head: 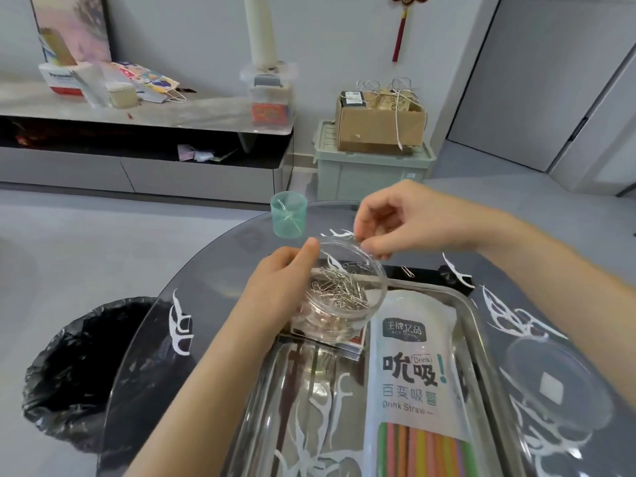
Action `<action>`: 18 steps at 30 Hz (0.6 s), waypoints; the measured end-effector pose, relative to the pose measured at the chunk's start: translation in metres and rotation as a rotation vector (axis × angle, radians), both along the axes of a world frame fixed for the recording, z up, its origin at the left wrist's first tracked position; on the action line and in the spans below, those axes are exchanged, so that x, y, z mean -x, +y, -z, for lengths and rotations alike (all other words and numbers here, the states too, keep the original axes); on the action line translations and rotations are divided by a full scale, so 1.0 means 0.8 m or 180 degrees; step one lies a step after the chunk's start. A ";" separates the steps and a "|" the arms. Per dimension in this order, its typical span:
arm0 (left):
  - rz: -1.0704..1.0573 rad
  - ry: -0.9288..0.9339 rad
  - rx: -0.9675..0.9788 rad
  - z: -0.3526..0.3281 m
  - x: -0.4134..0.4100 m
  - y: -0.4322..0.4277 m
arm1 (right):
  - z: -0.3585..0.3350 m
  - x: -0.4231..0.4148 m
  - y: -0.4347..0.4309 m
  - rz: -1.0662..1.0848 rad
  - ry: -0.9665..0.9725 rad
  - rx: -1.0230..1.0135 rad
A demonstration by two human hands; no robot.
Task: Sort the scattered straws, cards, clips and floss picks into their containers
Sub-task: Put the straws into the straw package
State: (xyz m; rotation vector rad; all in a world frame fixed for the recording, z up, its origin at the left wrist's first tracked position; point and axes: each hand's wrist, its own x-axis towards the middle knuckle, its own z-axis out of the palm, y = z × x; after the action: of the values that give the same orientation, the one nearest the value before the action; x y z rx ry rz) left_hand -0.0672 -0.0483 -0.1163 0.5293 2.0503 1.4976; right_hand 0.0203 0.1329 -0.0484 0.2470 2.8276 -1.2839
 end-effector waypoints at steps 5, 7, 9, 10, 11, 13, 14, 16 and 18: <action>0.0013 -0.0045 -0.0002 0.003 -0.005 -0.001 | -0.002 -0.003 -0.010 -0.0007 -0.0037 0.0139; 0.0011 -0.0090 0.0013 0.001 -0.005 -0.002 | 0.003 -0.009 0.001 0.0137 0.0115 0.0252; 0.0025 -0.0135 0.0043 0.000 -0.004 -0.004 | 0.014 -0.011 0.023 0.0539 0.0437 0.0351; 0.0008 -0.0183 0.0023 0.001 -0.004 -0.004 | 0.021 -0.011 0.038 0.0789 0.0471 0.0197; -0.0017 -0.0208 0.0014 0.001 -0.004 -0.005 | 0.030 -0.012 0.052 0.0973 0.0304 -0.0134; -0.0019 -0.0167 0.0056 0.004 -0.005 -0.008 | 0.055 -0.014 0.072 0.1044 -0.0637 -0.0983; -0.0006 -0.0166 0.0049 0.006 -0.006 -0.009 | 0.069 -0.016 0.076 0.1046 -0.1151 -0.1284; 0.0010 -0.0221 0.0018 0.009 -0.006 -0.010 | 0.093 -0.016 0.075 0.1145 -0.1502 -0.1569; -0.0009 -0.0258 -0.0025 0.008 -0.006 -0.010 | 0.104 -0.010 0.074 0.1221 -0.1351 -0.1761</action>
State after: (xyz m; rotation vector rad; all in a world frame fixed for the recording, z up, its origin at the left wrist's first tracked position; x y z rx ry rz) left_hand -0.0628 -0.0567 -0.1229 0.4614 1.9846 1.5046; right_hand 0.0282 0.1917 -0.1317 0.9787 2.7473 -0.3588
